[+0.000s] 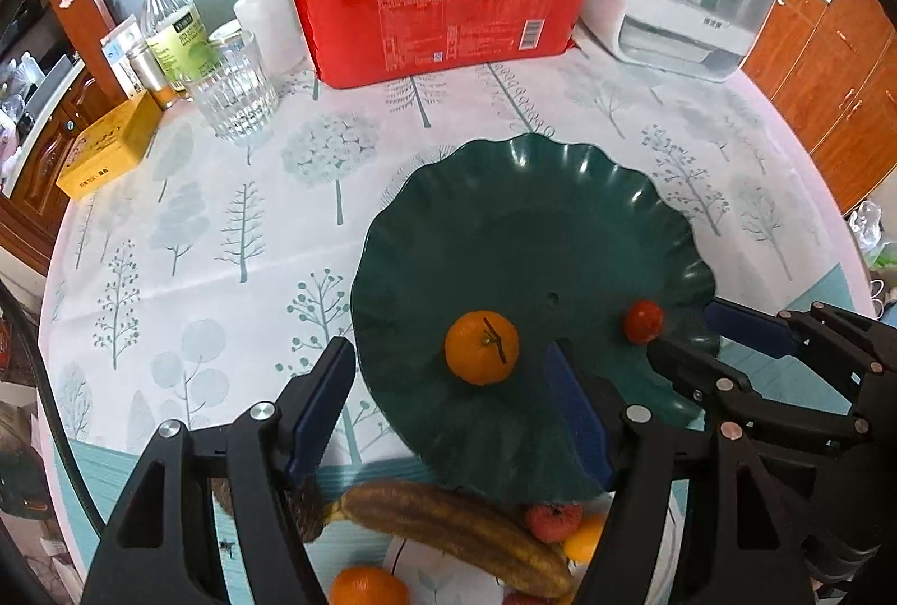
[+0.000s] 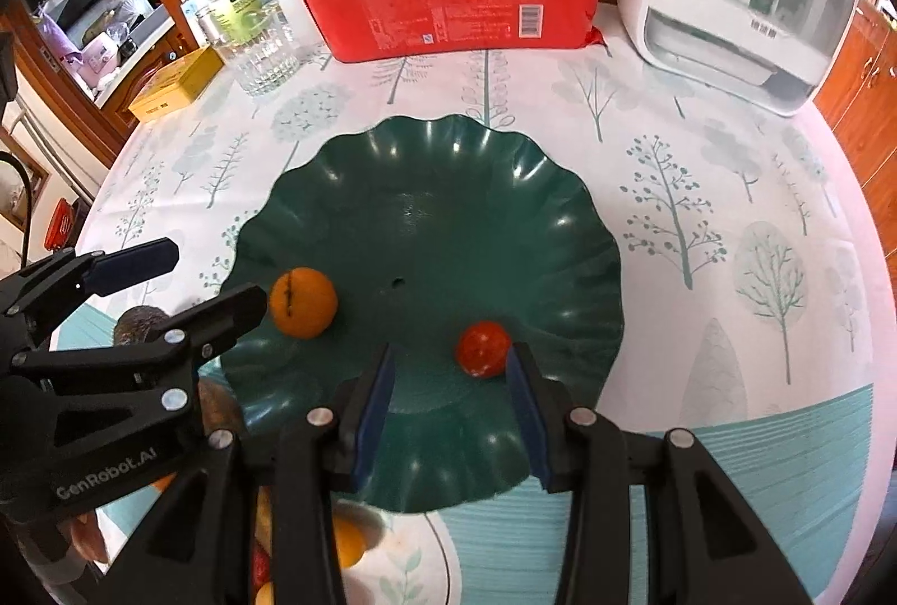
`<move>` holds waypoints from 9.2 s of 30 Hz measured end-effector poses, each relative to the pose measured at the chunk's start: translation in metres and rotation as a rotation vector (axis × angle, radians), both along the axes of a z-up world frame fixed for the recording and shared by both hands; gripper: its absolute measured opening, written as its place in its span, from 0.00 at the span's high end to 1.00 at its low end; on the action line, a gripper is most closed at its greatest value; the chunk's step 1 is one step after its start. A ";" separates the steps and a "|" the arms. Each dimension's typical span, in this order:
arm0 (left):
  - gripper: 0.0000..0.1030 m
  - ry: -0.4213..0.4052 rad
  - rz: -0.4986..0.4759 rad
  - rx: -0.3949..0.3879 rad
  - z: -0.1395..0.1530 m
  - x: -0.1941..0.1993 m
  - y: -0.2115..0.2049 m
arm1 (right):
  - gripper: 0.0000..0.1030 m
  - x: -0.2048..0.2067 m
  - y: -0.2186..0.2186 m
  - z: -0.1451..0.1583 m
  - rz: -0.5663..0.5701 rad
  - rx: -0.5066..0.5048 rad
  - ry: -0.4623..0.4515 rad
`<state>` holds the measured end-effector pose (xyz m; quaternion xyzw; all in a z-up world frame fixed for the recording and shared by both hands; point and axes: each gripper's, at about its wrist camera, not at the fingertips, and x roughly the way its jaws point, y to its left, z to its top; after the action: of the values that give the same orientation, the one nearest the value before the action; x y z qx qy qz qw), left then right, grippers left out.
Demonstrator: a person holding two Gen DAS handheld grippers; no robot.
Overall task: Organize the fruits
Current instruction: 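Open both tools to release the orange and tomato onto the green plate, then move both tools back toward the white fruit plate, then grasp a cherry tomato with the left tool while the right tool grasps the grapefruit, then carry the tomato and grapefruit over the green plate with both tools, then open both tools to release the tomato and grapefruit onto the green plate, then move both tools back toward the remaining fruit on the white plate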
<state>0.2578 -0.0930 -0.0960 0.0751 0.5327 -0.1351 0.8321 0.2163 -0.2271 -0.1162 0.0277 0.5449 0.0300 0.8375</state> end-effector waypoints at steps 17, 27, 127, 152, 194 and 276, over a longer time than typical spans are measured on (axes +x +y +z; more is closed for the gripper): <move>0.32 -0.113 0.143 -0.056 0.078 -0.067 0.045 | 0.33 -0.075 0.039 0.094 0.149 -0.034 -0.244; 0.29 -0.180 0.197 -0.052 0.102 -0.125 0.073 | 0.32 -0.127 0.061 0.114 0.192 -0.023 -0.305; 0.73 0.131 0.124 -0.257 -0.087 -0.194 0.109 | 0.52 -0.155 0.056 -0.061 0.138 0.223 0.067; 0.73 -0.110 -0.009 -0.259 0.071 -0.137 0.076 | 0.52 -0.119 0.021 0.059 0.122 0.157 -0.190; 0.73 0.101 -0.009 -0.147 -0.062 0.088 -0.016 | 0.51 0.070 -0.015 -0.036 -0.021 0.042 -0.050; 0.17 -0.243 -0.016 -0.081 0.134 -0.172 0.116 | 0.45 -0.156 0.066 0.122 0.085 0.128 -0.269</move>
<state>0.0862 0.0226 0.0381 0.0613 0.4213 -0.1530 0.8918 0.0602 -0.1607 0.0057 0.0538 0.4255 0.1035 0.8974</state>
